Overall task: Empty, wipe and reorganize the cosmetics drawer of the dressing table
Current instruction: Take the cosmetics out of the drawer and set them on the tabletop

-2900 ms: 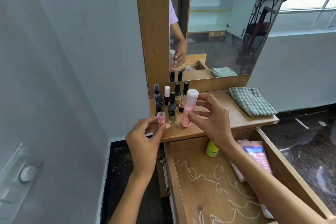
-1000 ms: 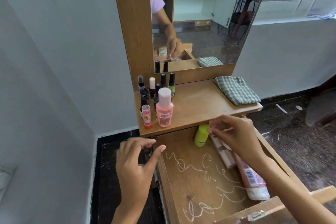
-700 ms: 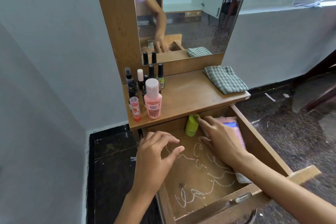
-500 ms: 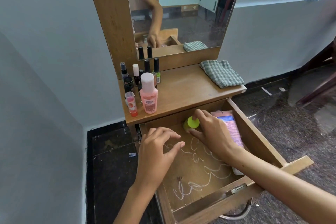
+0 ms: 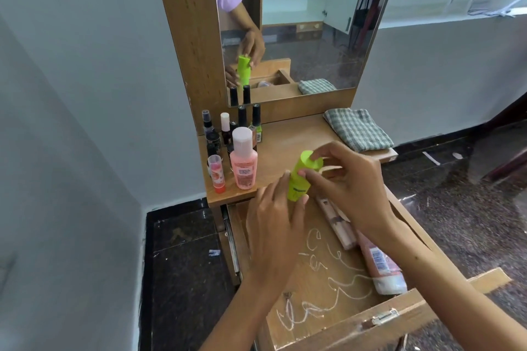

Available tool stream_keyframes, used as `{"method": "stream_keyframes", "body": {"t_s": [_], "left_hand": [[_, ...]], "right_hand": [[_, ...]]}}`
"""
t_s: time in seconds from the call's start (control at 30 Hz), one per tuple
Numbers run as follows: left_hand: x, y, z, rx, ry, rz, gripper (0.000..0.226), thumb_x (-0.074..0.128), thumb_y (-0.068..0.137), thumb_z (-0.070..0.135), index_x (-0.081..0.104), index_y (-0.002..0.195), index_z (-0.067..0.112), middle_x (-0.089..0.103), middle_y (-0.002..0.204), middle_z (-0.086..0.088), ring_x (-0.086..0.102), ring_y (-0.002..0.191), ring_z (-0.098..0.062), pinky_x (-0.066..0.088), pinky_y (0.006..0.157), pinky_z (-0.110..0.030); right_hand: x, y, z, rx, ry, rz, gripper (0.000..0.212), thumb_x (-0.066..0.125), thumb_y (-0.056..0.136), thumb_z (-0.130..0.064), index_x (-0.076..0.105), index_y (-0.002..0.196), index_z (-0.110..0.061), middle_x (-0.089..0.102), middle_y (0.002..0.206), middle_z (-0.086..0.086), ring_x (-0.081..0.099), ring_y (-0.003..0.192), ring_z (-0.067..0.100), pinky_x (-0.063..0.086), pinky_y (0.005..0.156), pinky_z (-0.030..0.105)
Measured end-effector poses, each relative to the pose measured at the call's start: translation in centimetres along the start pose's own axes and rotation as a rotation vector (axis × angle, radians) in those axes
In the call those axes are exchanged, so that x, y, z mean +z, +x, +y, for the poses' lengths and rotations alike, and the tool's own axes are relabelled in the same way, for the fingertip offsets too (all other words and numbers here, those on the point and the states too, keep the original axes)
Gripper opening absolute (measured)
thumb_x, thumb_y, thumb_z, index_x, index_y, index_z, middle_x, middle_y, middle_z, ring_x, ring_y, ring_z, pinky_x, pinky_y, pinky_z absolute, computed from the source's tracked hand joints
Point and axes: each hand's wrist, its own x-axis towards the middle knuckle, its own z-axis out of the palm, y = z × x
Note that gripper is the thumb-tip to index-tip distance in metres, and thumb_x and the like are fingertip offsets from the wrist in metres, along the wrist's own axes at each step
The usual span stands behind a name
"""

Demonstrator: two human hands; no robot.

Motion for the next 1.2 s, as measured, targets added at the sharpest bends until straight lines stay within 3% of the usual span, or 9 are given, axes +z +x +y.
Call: {"method": "stream_keyframes", "body": {"t_s": [0.1, 0.2, 0.3, 0.47, 0.67, 1.03, 1.2], "left_hand": [[0.5, -0.4, -1.2, 0.067, 0.188, 0.020, 0.041, 0.049, 0.091, 0.036, 0.055, 0.126, 0.014, 0.064, 0.119, 0.000, 0.058, 0.109, -0.015, 0.043, 0.092, -0.030], [0.7, -1.0, -2.1, 0.123, 0.382, -0.040, 0.050, 0.036, 0.090, 0.038, 0.052, 0.130, 0.011, 0.056, 0.131, -0.004, 0.049, 0.124, -0.019, 0.042, 0.097, -0.036], [0.9, -1.4, -2.4, 0.143, 0.464, -0.086, 0.050, 0.045, 0.090, 0.037, 0.051, 0.131, 0.010, 0.052, 0.135, -0.006, 0.046, 0.127, -0.021, 0.042, 0.098, -0.039], [0.9, -1.6, -2.3, 0.138, 0.491, -0.124, 0.059, 0.067, 0.080, 0.040, 0.053, 0.128, 0.009, 0.053, 0.134, -0.008, 0.049, 0.124, -0.023, 0.042, 0.098, -0.040], [0.7, -1.4, -2.5, 0.131, 0.473, -0.128, 0.051, 0.037, 0.088, 0.038, 0.055, 0.126, 0.011, 0.055, 0.133, -0.006, 0.049, 0.123, -0.022, 0.030, 0.100, -0.036], [0.3, -1.1, -2.5, 0.143, 0.448, -0.152, 0.051, 0.035, 0.087, 0.037, 0.059, 0.123, 0.009, 0.058, 0.128, -0.007, 0.054, 0.119, -0.021, 0.029, 0.099, -0.035], [0.1, -1.0, -2.9, 0.169, 0.442, -0.158, 0.049, 0.038, 0.088, 0.035, 0.059, 0.123, 0.010, 0.058, 0.129, -0.006, 0.055, 0.118, -0.020, 0.038, 0.100, -0.037]], "right_hand": [[0.9, 2.0, 0.1, -0.030, 0.019, 0.034, 0.026, 0.077, 0.076, -0.033, 0.067, 0.092, -0.015, 0.070, 0.088, -0.006, 0.067, 0.078, 0.006, 0.056, 0.069, 0.030], [2.7, 3.5, 0.2, -0.084, 0.024, 0.040, 0.025, 0.077, 0.077, -0.031, 0.067, 0.092, -0.013, 0.070, 0.088, -0.007, 0.066, 0.079, 0.006, 0.055, 0.068, 0.030], [4.4, 4.5, 0.4, -0.119, 0.038, 0.029, 0.025, 0.077, 0.077, -0.031, 0.066, 0.092, -0.013, 0.069, 0.089, -0.008, 0.066, 0.080, 0.006, 0.055, 0.065, 0.031], [5.9, 5.2, 0.4, -0.175, 0.070, 0.024, 0.026, 0.077, 0.077, -0.028, 0.066, 0.093, -0.012, 0.071, 0.094, -0.003, 0.067, 0.085, 0.006, 0.057, 0.064, 0.028], [6.6, 5.2, 0.5, -0.184, 0.128, 0.052, 0.028, 0.078, 0.076, -0.026, 0.067, 0.094, -0.008, 0.071, 0.095, -0.001, 0.067, 0.086, 0.004, 0.055, 0.063, 0.015], [5.1, 4.5, 1.1, -0.247, 0.115, 0.016, 0.027, 0.071, 0.084, -0.019, 0.068, 0.108, -0.007, 0.070, 0.109, 0.003, 0.066, 0.097, 0.005, 0.055, 0.064, 0.016], [0.7, 1.7, 2.4, -0.158, 0.017, 0.054, 0.012, 0.070, 0.085, -0.017, 0.071, 0.092, -0.007, 0.072, 0.085, -0.003, 0.068, 0.077, 0.002, 0.056, 0.066, 0.020]]}}
